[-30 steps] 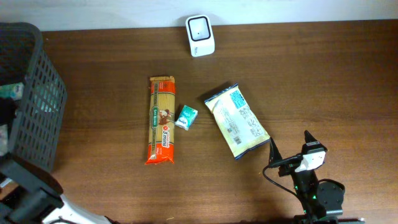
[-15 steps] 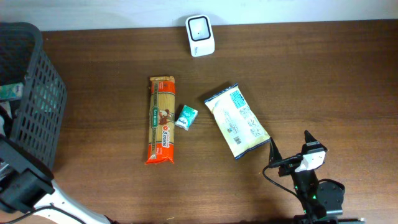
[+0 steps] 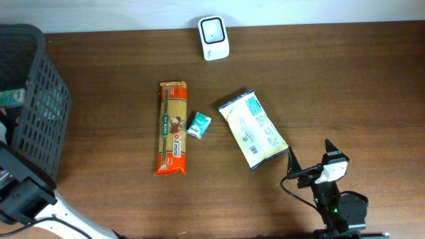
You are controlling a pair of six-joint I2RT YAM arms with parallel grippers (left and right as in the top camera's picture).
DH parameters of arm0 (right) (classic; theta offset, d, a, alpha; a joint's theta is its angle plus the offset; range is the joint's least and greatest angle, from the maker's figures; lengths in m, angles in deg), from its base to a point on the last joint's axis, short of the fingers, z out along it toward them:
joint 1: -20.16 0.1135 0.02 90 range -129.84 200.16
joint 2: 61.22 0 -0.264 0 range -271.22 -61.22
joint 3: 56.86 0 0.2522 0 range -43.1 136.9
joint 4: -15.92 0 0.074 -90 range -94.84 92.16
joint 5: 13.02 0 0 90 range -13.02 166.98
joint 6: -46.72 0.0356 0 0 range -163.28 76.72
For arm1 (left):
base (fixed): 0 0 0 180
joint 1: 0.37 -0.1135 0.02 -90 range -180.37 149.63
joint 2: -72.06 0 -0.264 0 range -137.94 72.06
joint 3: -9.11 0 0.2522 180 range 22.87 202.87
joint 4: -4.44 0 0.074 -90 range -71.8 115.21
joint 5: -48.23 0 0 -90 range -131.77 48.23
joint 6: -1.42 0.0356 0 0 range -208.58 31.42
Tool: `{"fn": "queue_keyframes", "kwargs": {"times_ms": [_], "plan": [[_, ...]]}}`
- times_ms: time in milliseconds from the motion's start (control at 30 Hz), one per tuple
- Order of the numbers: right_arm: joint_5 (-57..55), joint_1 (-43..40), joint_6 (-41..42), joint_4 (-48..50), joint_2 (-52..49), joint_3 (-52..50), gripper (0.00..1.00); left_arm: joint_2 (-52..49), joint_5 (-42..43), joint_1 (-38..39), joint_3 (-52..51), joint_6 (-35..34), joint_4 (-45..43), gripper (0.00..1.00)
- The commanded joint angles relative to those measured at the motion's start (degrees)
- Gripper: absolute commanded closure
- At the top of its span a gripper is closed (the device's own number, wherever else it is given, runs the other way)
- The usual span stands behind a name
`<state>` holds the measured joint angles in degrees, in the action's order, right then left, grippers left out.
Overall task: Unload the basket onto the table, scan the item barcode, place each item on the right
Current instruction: 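Grasp the white tube in the basket, place it beside the spaghetti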
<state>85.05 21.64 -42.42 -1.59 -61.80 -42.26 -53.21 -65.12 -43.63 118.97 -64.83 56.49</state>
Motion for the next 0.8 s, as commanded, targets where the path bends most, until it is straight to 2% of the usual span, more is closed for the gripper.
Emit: {"fn": "queue_keyframes", "kwargs": {"times_ms": [0,133,267,333,367,400,433,467,500,767], "plan": [[0.3,-0.4,-0.2,0.0,0.4,-0.5,0.01,-2.4,0.0,-0.8,-0.5,1.7,-2.7,0.24],[0.3,-0.4,-0.2,0.0,0.4,-0.5,0.01,-5.4,-0.1,-1.2,-0.5,8.7,-4.5,0.23],[0.3,-0.4,-0.2,0.1,0.4,-0.5,0.01,-7.5,-0.1,-1.2,-0.5,8.7,-6.2,0.30],[0.3,-0.4,-0.2,0.0,0.4,-0.5,0.01,-7.6,0.0,-1.2,-0.5,8.7,-6.3,0.50],[0.3,-0.4,-0.2,0.1,0.4,-0.5,0.01,-7.6,0.0,-1.2,-0.5,8.7,-6.3,0.67],[0.3,-0.4,-0.2,0.0,0.4,-0.5,0.01,-7.6,0.0,-1.2,-0.5,8.7,-6.3,0.80],[0.3,-0.4,-0.2,0.0,0.4,-0.5,0.01,-7.6,0.0,-1.2,-0.5,8.7,-6.3,0.84],[0.3,-0.4,-0.2,0.0,0.4,-0.5,0.01,-7.6,0.0,-1.2,-0.5,8.7,-6.3,0.95],[0.3,-0.4,-0.2,0.1,0.4,-0.5,0.01,-7.6,-0.1,-1.0,-0.5,8.7,-6.3,1.00],[0.3,-0.4,-0.2,0.0,0.4,-0.5,0.01,-5.0,-0.5,2.3,-0.5,8.7,-4.8,1.00]]}}
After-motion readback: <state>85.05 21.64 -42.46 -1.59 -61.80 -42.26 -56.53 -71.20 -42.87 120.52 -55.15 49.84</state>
